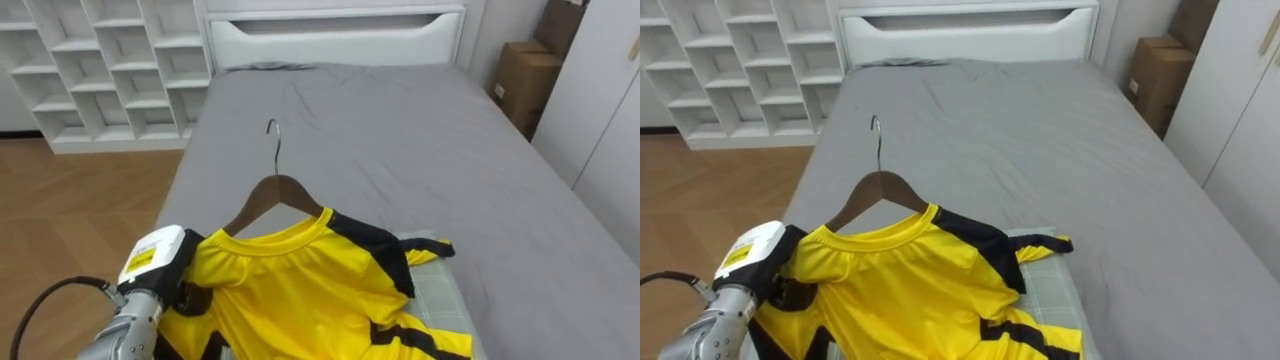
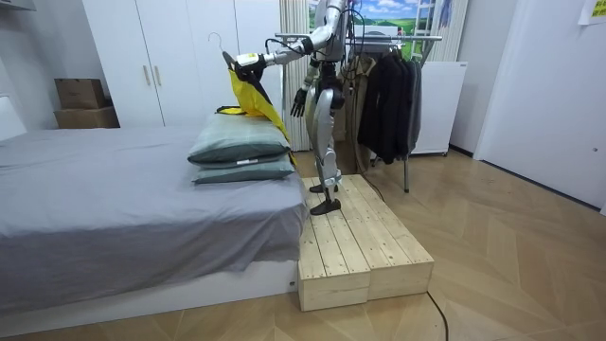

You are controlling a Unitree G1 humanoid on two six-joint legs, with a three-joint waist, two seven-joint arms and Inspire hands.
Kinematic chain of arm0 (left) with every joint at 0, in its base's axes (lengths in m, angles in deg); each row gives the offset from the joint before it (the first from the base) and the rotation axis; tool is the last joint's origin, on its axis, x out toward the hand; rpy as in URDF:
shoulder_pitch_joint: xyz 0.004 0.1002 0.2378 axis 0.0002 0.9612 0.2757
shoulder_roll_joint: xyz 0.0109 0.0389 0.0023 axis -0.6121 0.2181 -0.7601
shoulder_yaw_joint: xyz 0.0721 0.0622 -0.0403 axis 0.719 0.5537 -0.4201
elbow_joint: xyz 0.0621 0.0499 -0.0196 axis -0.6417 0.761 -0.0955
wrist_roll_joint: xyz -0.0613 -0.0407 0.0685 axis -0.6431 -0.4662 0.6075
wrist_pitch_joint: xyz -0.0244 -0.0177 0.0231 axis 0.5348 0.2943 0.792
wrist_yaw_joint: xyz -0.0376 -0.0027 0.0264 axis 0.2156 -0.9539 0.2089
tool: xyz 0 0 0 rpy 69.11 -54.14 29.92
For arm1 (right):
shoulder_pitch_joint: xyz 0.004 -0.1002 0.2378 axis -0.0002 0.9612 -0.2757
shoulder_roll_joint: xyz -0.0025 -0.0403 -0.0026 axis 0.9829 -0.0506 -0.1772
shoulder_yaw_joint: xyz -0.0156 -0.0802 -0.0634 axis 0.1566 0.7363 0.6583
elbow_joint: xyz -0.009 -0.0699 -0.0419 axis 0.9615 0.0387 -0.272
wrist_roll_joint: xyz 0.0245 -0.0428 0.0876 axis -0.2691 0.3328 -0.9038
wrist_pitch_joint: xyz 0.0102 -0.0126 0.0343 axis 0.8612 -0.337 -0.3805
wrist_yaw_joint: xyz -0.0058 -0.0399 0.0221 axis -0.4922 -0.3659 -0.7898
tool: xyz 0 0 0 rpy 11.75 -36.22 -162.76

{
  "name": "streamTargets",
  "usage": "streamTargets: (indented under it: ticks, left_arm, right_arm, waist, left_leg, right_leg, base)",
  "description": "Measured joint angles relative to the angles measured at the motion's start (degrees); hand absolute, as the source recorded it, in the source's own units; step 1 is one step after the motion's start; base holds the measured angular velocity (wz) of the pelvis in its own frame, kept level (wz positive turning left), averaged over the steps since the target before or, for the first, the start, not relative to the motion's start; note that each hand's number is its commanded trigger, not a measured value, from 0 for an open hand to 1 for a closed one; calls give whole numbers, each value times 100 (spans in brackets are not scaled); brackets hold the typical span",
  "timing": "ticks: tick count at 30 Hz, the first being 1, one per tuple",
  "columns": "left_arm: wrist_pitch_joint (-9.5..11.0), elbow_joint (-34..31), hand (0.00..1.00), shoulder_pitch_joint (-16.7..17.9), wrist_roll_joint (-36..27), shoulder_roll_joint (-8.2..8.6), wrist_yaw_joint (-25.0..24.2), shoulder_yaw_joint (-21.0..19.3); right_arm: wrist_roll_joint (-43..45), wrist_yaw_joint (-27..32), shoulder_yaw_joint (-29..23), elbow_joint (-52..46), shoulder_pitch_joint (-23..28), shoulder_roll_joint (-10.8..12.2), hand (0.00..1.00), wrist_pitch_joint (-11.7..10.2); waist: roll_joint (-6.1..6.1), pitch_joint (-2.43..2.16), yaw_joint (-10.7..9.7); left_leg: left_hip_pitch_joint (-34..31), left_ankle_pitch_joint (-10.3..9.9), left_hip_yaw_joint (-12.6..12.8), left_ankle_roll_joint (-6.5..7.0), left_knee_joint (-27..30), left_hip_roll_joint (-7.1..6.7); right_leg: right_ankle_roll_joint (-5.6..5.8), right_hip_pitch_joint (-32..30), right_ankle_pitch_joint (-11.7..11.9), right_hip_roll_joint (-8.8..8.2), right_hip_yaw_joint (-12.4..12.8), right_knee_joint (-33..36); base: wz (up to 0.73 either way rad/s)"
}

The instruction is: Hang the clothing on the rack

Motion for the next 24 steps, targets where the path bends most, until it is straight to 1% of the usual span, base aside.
streamTargets:
  ticks: [2,5,8,11,15,16,17,19,20,22,24]
  left_arm:
    - [2,-88,100,5,-9,-6,64,7]
    - [3,-201,100,12,-21,-13,63,12]
    - [2,-243,100,28,-18,-89,53,11]
    - [-2,-259,100,37,-4,-107,49,11]
    - [-8,-510,100,117,-3,-139,34,5]
    - [-7,-560,100,117,-3,-139,34,5]
    - [-1,-622,100,118,-2,-139,34,5]
    - [26,-677,100,118,-4,-139,34,7]
    - [33,-678,100,118,-5,-139,34,7]
    - [39,-681,100,119,-108,-140,35,6]
    - [35,-706,100,121,-135,-141,35,0]
  right_arm:
    - [202,128,10,-186,-7,-11,0,-24]
    - [525,164,13,-493,-21,-61,0,-11]
    - [1137,223,6,-967,-113,-251,0,-6]
    - [1403,311,5,-1382,-155,-364,0,-7]
    - [1730,430,-49,-2459,-154,-494,0,-19]
    - [1805,433,-49,-2774,-155,-510,0,-35]
    - [1828,443,-50,-3005,-158,-515,0,-107]
    - [1829,452,-49,-3201,-163,-516,0,-204]
    - [1840,452,-49,-3243,-163,-516,0,-211]
    - [2062,475,-45,-3443,-162,-516,0,-185]
    - [2277,490,-42,-3688,-162,-516,0,-181]
  waist:
    - [-21,-18,-2]
    - [-30,-20,3]
    - [-44,-31,9]
    - [-56,-35,26]
    - [-57,-34,27]
    - [-57,-34,28]
    - [-58,-33,32]
    - [-54,-32,57]
    - [-50,-32,70]
    - [-33,-26,167]
    - [-28,-28,200]
  left_leg:
    - [11,0,4,0,3,0]
    - [-2,-1,25,0,-1,4]
    - [12,-6,81,-3,-37,3]
    - [33,-6,130,-2,-38,7]
    - [61,-8,167,2,-45,11]
    - [70,-12,166,6,-42,13]
    - [74,-15,163,7,-35,15]
    - [90,-19,160,9,-34,18]
    - [99,-23,160,8,-35,18]
    - [114,-28,192,10,-61,18]
    - [113,-26,201,9,-120,12]
  right_leg:
    - [-2,30,3,-2,-3,5]
    - [-4,-23,4,-3,28,12]
    - [4,-47,8,-11,106,34]
    - [3,-65,18,-19,183,108]
    - [2,-64,40,-25,198,110]
    - [3,-58,41,-25,198,110]
    - [3,-57,41,-24,194,107]
    - [4,-57,41,-23,193,103]
    - [4,-56,41,-23,196,104]
    - [18,-72,33,-23,249,99]
    - [21,-79,33,-23,264,101]
  base:
    - [0]
    - [-4]
    - [-11]
    - [-10]
    - [-4]
    - [0]
    - [0]
    - [0]
    - [-5]
    - [-9]
    - [-6]
